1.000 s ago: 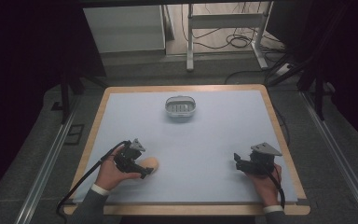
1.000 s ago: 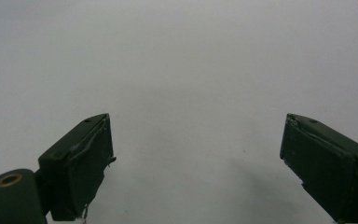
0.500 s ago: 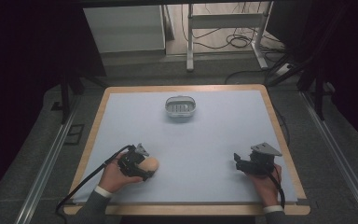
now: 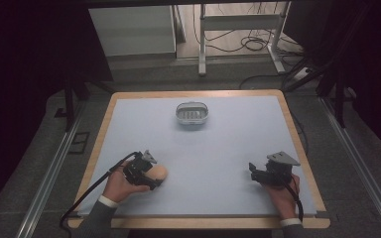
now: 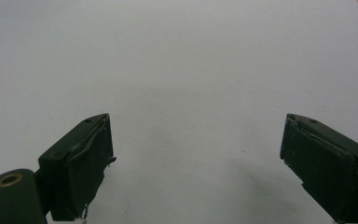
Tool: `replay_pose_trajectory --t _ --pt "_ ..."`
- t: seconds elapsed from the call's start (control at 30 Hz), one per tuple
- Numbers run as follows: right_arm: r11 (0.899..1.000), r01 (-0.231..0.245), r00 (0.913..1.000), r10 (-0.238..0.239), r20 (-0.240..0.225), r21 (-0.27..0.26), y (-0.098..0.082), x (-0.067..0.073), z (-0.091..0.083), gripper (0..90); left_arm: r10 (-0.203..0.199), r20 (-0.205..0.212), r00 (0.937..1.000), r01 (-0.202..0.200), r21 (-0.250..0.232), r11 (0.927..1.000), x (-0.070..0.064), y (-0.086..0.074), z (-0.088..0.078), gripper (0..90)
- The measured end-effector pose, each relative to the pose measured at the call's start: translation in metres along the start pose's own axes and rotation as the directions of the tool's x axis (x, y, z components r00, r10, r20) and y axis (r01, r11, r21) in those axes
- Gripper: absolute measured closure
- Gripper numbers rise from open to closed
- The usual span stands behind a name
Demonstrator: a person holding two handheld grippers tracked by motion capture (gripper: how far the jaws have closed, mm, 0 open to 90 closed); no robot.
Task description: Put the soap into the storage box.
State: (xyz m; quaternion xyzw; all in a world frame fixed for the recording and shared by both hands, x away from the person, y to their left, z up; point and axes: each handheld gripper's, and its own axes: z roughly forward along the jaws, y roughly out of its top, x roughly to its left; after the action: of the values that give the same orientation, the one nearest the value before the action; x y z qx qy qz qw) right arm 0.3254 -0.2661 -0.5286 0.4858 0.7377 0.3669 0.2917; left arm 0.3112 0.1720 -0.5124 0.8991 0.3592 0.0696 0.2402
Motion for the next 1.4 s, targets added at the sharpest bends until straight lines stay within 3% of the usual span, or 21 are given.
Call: replay_pose_trajectory --t 0.33,1.4 --pt "1.0 -0.001 1.0 0.001 0.001 0.001 0.0 0.0 0.0 9.4 -0.01 -0.008 0.9999 0.01 -0.055 0.9984 0.003 0.008 -0.012 33.0" --pt "1.0 -0.004 1.0 0.004 0.001 0.003 0.0 0.0 0.0 9.4 0.004 -0.018 0.9998 -0.006 -0.114 0.9935 0.007 0.031 -0.027 33.0"
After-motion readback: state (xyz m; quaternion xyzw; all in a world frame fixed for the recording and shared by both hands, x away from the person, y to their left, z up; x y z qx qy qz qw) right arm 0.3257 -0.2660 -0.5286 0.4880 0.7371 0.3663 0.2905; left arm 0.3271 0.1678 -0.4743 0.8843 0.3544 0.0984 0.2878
